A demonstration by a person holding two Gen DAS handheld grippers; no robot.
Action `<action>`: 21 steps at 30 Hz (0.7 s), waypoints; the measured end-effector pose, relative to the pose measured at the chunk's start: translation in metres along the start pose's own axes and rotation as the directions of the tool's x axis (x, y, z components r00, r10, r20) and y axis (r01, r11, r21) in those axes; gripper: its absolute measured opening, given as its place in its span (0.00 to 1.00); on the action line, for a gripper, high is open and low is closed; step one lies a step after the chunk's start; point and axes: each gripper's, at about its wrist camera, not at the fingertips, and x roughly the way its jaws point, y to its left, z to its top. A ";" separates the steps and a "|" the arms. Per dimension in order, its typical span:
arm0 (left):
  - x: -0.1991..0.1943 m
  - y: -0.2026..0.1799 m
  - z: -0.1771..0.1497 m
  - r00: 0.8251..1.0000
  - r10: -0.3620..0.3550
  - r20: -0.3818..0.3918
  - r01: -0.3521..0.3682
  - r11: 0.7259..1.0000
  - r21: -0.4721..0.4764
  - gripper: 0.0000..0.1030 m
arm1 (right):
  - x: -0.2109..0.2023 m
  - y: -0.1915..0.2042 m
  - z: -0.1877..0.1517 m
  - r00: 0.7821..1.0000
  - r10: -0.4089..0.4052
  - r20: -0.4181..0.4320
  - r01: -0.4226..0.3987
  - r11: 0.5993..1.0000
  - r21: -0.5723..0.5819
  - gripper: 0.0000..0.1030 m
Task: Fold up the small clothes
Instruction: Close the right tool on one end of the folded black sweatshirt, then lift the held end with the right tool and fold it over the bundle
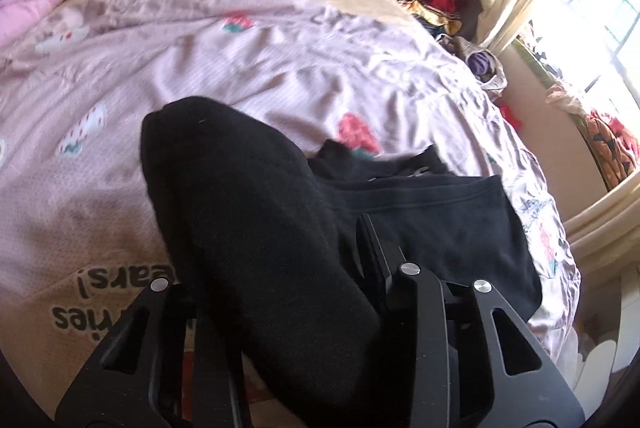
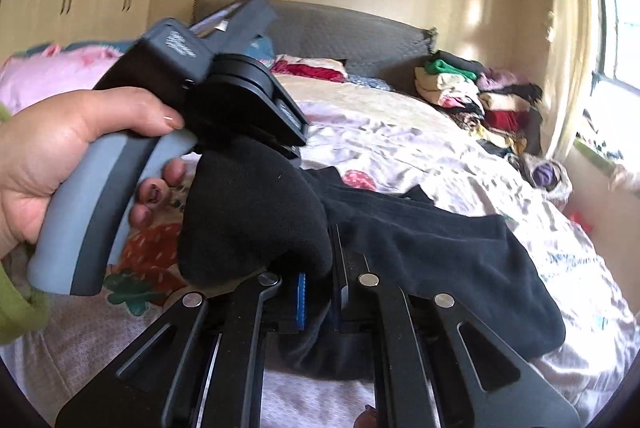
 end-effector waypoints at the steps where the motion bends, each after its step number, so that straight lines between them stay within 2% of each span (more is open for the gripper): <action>1: -0.003 -0.008 0.002 1.000 0.003 0.009 -0.003 1.000 0.015 0.26 | 0.000 -0.005 0.000 1.000 -0.001 0.001 0.001 1.000 0.016 0.07; 11: -0.004 -0.068 0.016 0.999 0.007 0.034 -0.010 0.995 0.100 0.26 | -0.015 -0.048 -0.004 0.999 -0.030 0.029 0.026 0.989 0.147 0.07; 21: 0.010 -0.129 0.018 1.000 0.008 0.030 -0.014 0.984 0.179 0.24 | -0.027 -0.103 -0.014 0.999 -0.047 0.021 0.038 0.952 0.303 0.06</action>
